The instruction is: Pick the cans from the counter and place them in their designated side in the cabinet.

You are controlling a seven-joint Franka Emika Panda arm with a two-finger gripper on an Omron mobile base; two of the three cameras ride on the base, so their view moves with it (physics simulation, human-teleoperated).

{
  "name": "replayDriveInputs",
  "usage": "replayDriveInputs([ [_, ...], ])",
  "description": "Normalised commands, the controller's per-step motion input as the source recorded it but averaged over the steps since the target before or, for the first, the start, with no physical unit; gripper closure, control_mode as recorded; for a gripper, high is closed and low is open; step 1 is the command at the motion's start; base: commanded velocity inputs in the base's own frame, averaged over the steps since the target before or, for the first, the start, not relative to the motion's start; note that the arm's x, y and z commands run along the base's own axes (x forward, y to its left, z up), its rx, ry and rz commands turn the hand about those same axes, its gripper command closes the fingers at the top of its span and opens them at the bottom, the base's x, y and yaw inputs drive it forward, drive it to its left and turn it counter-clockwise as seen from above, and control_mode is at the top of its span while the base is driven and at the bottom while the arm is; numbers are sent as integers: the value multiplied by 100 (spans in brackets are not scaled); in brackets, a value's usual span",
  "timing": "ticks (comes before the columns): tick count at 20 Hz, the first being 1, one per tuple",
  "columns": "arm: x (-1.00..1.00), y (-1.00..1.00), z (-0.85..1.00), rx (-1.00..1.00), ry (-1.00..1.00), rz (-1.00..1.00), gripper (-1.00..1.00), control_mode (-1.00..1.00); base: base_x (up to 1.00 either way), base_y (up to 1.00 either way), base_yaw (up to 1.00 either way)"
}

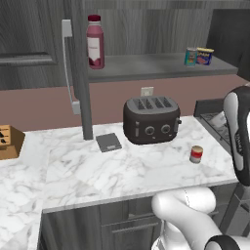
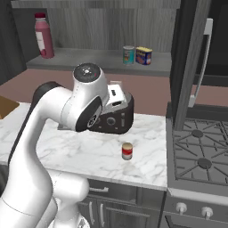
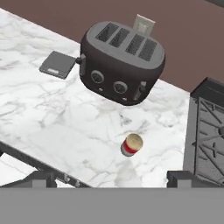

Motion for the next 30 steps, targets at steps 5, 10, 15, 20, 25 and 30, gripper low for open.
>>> replayDriveInputs([
  [5,2,0,-12,2,0,-24,-100,-100,0,0,0],
  [10,0,-3,-4,3,0,-15,-100,-100,0,0,0],
  [15,0,-8,-3,3,4,-8,-100,-100,0,0,0],
  [20,0,-11,-6,1,2,-7,-100,-100,0,0,0],
  [25,0,-2,-8,5,0,-7,-100,-100,0,0,0],
  [30,0,0,-9,10,0,-5,-100,-100,0,0,0],
])
